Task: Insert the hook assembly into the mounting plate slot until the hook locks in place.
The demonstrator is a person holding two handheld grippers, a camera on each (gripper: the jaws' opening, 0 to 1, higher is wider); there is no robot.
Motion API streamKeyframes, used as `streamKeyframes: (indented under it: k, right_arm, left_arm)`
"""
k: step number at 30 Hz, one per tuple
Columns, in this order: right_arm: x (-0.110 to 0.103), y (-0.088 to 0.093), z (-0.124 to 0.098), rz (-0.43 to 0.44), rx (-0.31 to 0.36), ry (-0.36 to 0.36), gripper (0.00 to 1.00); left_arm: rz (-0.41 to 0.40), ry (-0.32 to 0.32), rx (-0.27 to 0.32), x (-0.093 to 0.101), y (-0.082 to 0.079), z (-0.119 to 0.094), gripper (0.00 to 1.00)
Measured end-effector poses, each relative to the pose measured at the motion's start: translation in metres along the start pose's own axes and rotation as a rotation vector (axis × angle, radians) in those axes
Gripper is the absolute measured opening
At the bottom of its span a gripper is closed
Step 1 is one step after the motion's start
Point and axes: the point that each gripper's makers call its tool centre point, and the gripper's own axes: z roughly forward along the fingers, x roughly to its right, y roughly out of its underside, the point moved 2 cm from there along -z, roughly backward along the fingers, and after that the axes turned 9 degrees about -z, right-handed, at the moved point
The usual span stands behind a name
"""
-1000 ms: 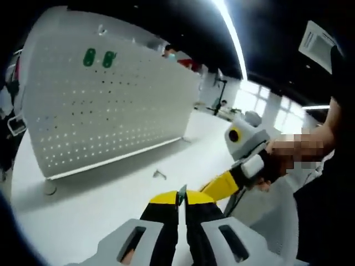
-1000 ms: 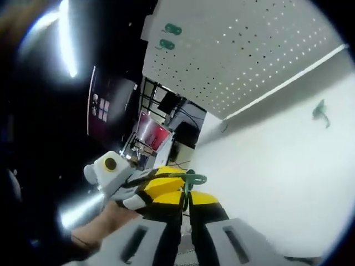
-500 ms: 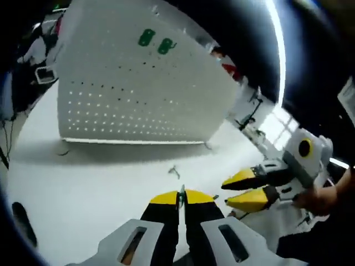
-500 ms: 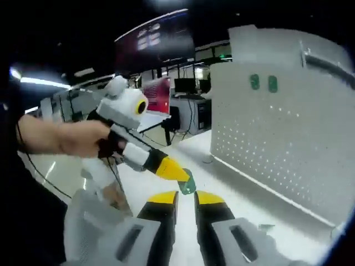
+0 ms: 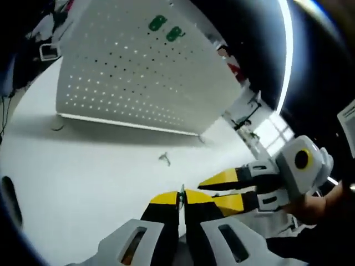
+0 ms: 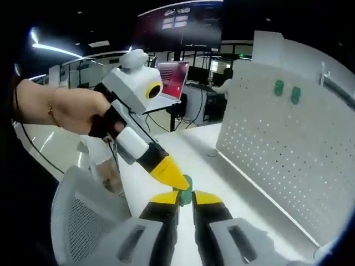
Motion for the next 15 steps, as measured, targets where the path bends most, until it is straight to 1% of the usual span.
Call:
streamKeyframes:
  k: [1,3,4,5,6,7,9,11,12,13,15]
  right_arm:
    - [0.001,-0.001,-0.001,0.021,0.013,-0.001,0.05]
    - [0.000,-0.001,-0.002,-0.007,0.003,-0.003,0.05]
    - [0.001,0.000,-0.002,-0.019,-0.001,-0.004,0.04]
    - [0.000,0.000,-0.002,-0.016,-0.003,-0.006,0.04]
    - [0.001,-0.001,-0.003,0.010,0.005,-0.010,0.04]
    - [0.002,-0.003,-0.005,0.027,0.013,-0.007,0.04]
    - [0.003,-0.005,-0.007,0.020,0.013,-0.002,0.01]
    - [0.001,-0.007,-0.007,0.010,0.010,-0.009,0.01]
    - [0.000,-0.008,-0.007,-0.001,0.006,-0.008,0.01]
    - [-0.001,-0.008,-0.007,-0.036,0.000,-0.002,0.01]
    - [-0.002,-0.010,-0.007,-0.072,-0.006,0.007,0.01]
  left_arm:
    - [-0.004,0.004,-0.001,0.001,0.001,0.000,0.01]
    - [-0.020,0.015,0.001,0.004,0.001,0.000,0.01]
    - [-0.075,0.050,0.007,0.010,0.000,0.000,0.01]
    - [-0.106,0.075,0.008,0.014,-0.001,0.000,0.01]
    - [-0.127,0.091,0.016,0.015,-0.003,-0.001,0.01]
    - [-0.109,0.076,0.011,0.013,-0.003,-0.002,0.01]
    - [-0.099,0.072,0.011,0.015,-0.004,-0.004,0.01]
    - [-0.087,0.067,0.005,0.016,-0.004,-0.005,0.01]
    - [-0.084,0.065,0.004,0.015,-0.004,-0.005,0.01]
    - [-0.085,0.064,0.002,0.015,-0.004,-0.006,0.01]
    - [-0.088,0.063,0.001,0.015,-0.004,-0.006,0.01]
